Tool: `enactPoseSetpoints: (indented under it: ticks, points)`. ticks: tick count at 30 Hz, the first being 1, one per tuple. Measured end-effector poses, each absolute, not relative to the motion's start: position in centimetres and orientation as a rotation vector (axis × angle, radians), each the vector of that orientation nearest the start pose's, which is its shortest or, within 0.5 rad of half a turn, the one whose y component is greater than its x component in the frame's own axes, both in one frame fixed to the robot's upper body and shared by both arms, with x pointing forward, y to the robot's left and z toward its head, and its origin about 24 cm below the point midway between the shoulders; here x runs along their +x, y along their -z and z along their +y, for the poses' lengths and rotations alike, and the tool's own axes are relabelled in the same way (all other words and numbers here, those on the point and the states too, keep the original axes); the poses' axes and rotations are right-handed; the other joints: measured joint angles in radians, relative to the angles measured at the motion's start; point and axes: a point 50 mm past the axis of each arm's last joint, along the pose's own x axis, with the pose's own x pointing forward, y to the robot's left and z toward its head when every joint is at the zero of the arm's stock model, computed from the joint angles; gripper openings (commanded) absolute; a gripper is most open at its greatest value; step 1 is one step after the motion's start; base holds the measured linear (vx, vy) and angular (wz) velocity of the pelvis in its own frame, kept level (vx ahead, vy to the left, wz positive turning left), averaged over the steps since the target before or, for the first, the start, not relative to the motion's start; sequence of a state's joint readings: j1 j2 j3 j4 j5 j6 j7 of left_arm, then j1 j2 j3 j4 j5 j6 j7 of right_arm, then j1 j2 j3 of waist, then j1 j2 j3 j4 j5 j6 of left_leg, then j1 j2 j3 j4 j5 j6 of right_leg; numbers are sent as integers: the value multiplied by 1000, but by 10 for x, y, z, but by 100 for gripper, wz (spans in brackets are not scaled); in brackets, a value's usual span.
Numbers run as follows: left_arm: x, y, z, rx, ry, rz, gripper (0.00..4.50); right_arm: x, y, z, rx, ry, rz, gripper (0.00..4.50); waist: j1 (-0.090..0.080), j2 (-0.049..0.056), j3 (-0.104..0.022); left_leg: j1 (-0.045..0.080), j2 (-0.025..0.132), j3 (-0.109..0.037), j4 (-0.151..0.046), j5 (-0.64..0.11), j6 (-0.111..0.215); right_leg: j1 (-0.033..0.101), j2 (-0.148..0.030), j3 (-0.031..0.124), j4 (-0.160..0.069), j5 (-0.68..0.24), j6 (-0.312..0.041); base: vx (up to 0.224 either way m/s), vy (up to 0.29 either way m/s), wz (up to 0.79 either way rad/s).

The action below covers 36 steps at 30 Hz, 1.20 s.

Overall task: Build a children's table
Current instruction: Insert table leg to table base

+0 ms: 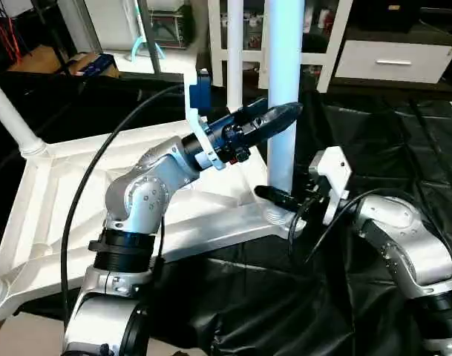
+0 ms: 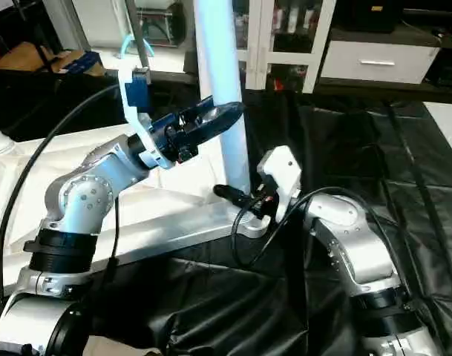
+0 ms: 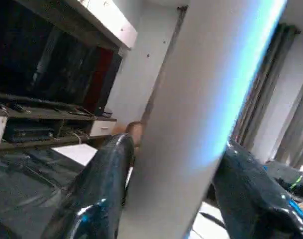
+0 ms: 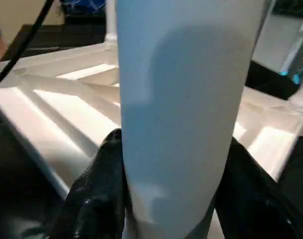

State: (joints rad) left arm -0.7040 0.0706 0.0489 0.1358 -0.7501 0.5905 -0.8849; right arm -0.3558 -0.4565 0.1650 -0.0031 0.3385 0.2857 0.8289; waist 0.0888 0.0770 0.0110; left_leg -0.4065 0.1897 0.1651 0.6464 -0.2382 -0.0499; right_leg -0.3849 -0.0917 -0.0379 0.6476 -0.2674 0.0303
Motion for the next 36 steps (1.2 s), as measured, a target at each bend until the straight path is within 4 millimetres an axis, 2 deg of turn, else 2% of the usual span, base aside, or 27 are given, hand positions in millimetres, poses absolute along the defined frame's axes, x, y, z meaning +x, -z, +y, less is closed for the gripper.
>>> enactPoseSetpoints:
  ticks: [5, 6, 10, 12, 16, 17, 29, 30, 32, 34, 36]
  points:
    - [316, -195, 64, -554, 1345, -164, 332, 286, -112, -138, -215, -1066, 86, 184, 2, 1, 1, -1, -1, -1, 2, 0, 0, 0, -1, 0, 0, 0, 0, 0, 0, 0]
    - [317, -195, 65, -544, 1328, -170, 306, 286, -112, -139, -217, -1065, 93, 184, 1, 1, 1, -1, -1, -1, 2, 0, 0, 0, -1, 0, 0, 0, 0, 0, 0, 0]
    - [321, -197, 65, -528, 1299, -170, 281, 287, -112, -143, -222, -1042, 109, 184, 0, 1, 1, -1, -1, -1, 3, 0, 0, 0, -1, 0, 0, 0, 1, 0, 0, 0]
    - [322, -197, 65, -531, 1290, -168, 245, 288, -113, -145, -225, -1034, 106, 184, 0, 1, 1, -1, -1, -1, 3, 0, 0, 0, -1, 1, 0, 0, 1, 0, 0, 0]
    - [324, -197, 68, -537, 1259, -172, 232, 289, -113, -145, -225, -1018, 109, 184, 0, 1, 1, -1, -1, -1, 4, 0, 0, 0, -1, 1, 0, 1, 1, 0, 0, 0]
    - [325, -197, 68, -537, 1254, -175, 206, 289, -114, -145, -226, -1017, 110, 184, 0, 1, 1, -1, -1, -1, 4, 0, 0, 0, -1, 1, 0, 1, 1, 0, 0, 0]
    - [330, -204, 74, -537, 1207, -233, 184, 294, -121, -140, -212, -1013, 78, 184, 1, 1, 1, -3, -1, -2, 6, 0, 0, 0, -1, 0, 1, 1, 1, 0, 0, 0]
    - [330, -204, 74, -538, 1206, -234, 184, 294, -121, -140, -203, -1015, 75, 219, 1, 1, 1, -3, -1, -2, 6, 0, 0, 0, -1, 0, 1, 1, 1, 0, 0, 0]
    - [332, -204, 76, -551, 1188, -233, 182, 293, -122, -139, -202, -1022, 72, 257, 1, 1, 1, -3, -1, -2, 6, 0, 0, 0, -1, 0, 1, 1, 1, 0, 0, 0]
    - [334, -204, 79, -577, 1179, -230, 182, 293, -124, -139, -184, -1033, 60, 264, 1, 1, 1, -3, -1, -2, 6, 0, 0, 0, -1, 0, 1, 1, 1, 0, 0, 0]
    - [334, -203, 81, -607, 1194, -228, 173, 291, -130, -141, -146, -1047, 41, 293, 2, 1, 1, -3, -1, -2, 6, 0, 0, 0, -1, -1, 1, 1, 1, 0, 0, 0]
